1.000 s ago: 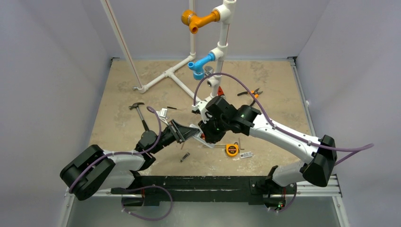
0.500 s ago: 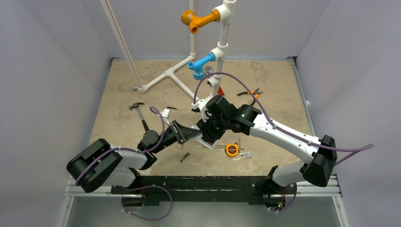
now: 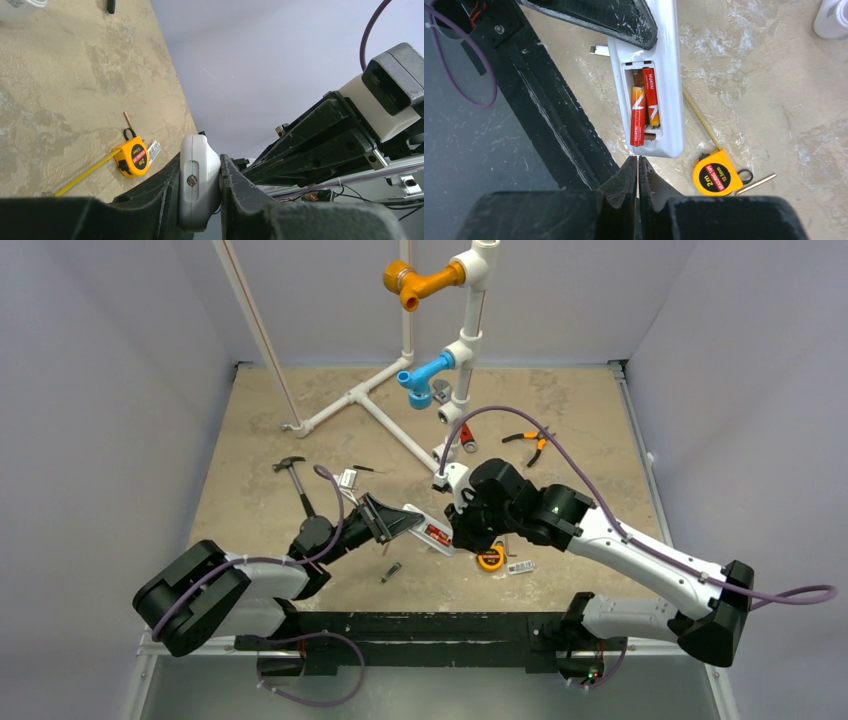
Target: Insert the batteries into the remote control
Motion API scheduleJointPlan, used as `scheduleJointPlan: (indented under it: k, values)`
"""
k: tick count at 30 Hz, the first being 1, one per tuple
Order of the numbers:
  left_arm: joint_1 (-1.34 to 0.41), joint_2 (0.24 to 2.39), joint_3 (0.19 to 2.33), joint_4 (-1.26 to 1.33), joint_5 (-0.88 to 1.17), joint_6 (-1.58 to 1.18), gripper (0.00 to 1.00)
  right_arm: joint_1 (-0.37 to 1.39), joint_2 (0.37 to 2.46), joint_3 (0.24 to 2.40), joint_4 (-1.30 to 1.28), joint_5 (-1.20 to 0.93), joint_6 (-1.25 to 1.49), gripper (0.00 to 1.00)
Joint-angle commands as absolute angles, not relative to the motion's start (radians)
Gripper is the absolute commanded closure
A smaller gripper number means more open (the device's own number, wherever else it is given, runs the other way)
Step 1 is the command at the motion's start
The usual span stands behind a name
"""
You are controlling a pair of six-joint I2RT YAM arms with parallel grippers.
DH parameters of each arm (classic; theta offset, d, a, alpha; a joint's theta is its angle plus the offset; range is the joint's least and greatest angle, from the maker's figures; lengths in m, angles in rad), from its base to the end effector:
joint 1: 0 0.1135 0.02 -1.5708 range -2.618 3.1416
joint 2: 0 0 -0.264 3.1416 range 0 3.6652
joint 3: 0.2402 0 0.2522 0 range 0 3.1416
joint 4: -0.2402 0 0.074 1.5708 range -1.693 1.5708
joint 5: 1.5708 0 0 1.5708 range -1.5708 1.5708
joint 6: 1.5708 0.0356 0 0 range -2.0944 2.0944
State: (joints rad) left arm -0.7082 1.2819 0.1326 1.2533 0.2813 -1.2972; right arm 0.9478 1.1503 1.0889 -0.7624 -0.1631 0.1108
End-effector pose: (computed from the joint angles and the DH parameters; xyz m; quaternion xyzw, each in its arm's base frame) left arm 0.1511 -0.1424 0.1788 -0.0927 0.6645 -0.6705 0.3167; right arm 0.1322 0.1939 0.3193 -0.4043 0.8358 0.2491 0.2756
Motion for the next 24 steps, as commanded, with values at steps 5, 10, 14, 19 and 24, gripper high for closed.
scheduleJointPlan:
  k: [5,10,14,19,24]
  values:
    - [-0.707,1.255,0.152,1.281,0.292,-1.278,1.0,0.945,1.144,1.08,-0.753,-0.201,0.097,1.0]
    - [-0.707,1.255,0.153,1.282,0.287,-1.277,1.0,0.946,1.158,1.078,-0.761,-0.211,0.094,1.0]
    - [-0.708,1.257,0.155,1.275,0.287,-1.277,1.0,0.946,1.163,1.073,-0.757,-0.21,0.094,1.0]
    - [-0.707,1.26,0.161,1.271,0.291,-1.277,1.0,0.945,1.172,1.068,-0.746,-0.207,0.092,1.0]
    - [-0.707,1.262,0.163,1.272,0.292,-1.278,1.0,0.945,1.188,1.074,-0.733,-0.203,0.091,1.0]
